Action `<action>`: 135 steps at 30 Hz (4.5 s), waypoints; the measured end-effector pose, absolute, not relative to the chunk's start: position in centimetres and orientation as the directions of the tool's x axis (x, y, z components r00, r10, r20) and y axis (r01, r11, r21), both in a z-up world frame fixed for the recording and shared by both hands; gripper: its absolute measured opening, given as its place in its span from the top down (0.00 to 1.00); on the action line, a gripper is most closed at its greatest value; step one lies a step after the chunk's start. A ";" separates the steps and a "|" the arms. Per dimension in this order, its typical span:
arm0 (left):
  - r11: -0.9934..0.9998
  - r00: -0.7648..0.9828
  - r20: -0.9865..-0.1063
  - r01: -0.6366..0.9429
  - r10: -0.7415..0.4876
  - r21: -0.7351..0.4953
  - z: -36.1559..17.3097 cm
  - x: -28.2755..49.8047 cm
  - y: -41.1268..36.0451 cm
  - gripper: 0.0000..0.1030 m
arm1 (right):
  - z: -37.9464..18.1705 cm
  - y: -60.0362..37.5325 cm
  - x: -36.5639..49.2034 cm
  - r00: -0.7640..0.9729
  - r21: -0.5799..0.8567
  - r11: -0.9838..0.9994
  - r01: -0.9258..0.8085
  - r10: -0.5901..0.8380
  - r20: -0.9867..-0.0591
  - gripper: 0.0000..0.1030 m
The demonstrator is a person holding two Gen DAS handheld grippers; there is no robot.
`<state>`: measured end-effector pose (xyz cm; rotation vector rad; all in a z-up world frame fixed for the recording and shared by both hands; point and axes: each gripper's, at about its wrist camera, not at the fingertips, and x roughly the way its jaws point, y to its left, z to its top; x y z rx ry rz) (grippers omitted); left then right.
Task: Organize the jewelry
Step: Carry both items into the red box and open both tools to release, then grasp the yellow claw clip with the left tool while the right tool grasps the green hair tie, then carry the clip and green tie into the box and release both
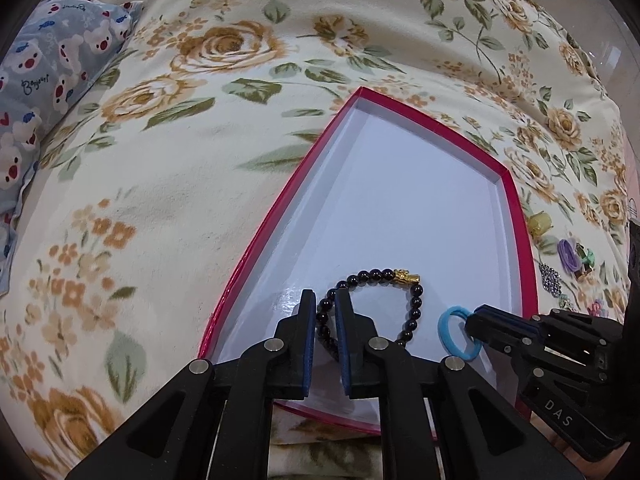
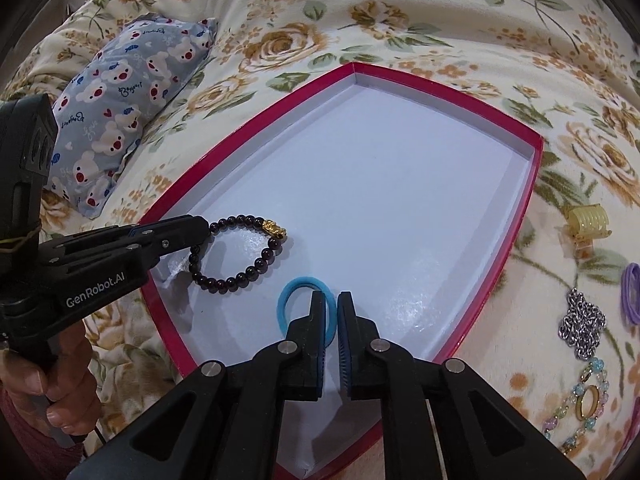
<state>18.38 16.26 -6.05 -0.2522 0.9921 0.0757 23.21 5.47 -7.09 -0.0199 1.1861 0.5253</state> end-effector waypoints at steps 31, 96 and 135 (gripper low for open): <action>0.990 0.583 -0.804 0.002 -0.116 -0.142 -1.3 15.7 7.7 0.59 | -1.6 -11.2 19.4 0.484 0.284 0.953 -0.105 0.298 -0.823 0.65; 0.925 0.440 -0.856 0.365 -0.271 -0.106 -7.3 34.0 -6.5 0.75 | -4.4 -21.8 26.5 0.516 0.201 0.975 0.095 0.125 -0.847 0.73; 0.971 0.568 -0.788 0.107 -0.237 -0.214 -0.8 21.3 8.8 0.76 | -1.2 -7.8 24.8 0.509 0.316 0.935 -0.160 0.352 -0.785 0.73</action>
